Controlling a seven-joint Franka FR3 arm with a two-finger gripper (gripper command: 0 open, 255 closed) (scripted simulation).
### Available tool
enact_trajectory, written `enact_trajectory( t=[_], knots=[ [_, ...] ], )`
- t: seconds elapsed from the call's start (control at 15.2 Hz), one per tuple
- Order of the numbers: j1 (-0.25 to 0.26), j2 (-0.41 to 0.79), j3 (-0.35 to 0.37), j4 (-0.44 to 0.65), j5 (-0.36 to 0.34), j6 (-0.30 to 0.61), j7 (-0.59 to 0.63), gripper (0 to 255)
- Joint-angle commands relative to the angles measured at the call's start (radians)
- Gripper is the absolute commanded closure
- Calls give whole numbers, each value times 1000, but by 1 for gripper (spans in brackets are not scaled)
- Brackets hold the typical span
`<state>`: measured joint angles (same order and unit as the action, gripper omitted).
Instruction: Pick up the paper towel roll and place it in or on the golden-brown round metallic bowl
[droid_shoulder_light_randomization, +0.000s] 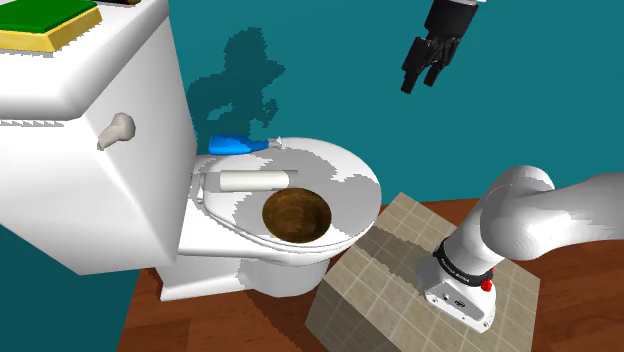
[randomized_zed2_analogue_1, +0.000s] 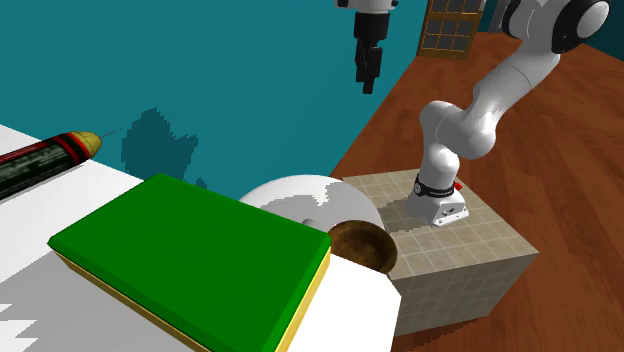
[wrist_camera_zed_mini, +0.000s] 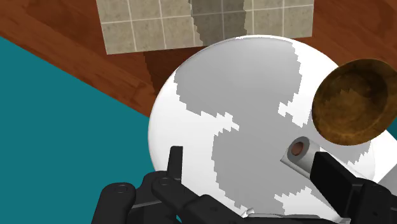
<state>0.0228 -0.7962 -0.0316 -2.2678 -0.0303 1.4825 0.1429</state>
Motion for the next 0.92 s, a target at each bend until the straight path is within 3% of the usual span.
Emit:
enact_trajectory(
  t=[0.0, 0.86],
  knots=[
    [0, 0, 0, 0, 0, 0, 0, 0],
    [131, 350, 14, -17, 43, 355, -200, 0]
  ],
)
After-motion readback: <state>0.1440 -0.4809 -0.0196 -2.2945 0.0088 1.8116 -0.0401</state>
